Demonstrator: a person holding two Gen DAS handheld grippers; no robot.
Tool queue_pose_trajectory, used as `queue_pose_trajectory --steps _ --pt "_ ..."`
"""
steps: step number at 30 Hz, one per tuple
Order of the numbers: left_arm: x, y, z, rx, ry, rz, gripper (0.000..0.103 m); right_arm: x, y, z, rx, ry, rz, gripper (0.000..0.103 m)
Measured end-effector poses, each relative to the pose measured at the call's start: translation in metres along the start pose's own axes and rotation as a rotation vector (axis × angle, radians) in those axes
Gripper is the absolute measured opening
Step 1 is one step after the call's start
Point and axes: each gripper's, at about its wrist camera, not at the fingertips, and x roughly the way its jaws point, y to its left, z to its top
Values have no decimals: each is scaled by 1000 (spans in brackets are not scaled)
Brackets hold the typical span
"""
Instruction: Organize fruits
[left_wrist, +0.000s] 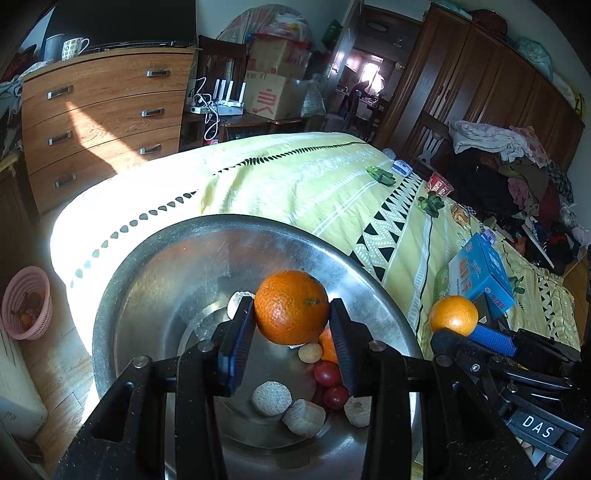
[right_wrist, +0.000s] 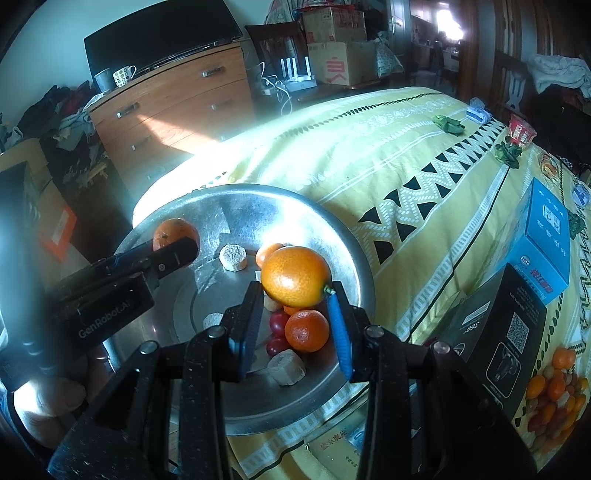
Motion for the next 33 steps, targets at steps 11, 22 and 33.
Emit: queue_pose_trajectory --steps 11,22,33 --pt "9 10 -6 -30 50 32 42 6 3 -3 -4 24 18 37" --pt "-1 -4 -4 2 25 71 61 -16 -3 -8 11 -31 -9 56" --pt "-38 -67 2 77 -49 -19 63 -90 -48 -29 47 -160 -204 69"
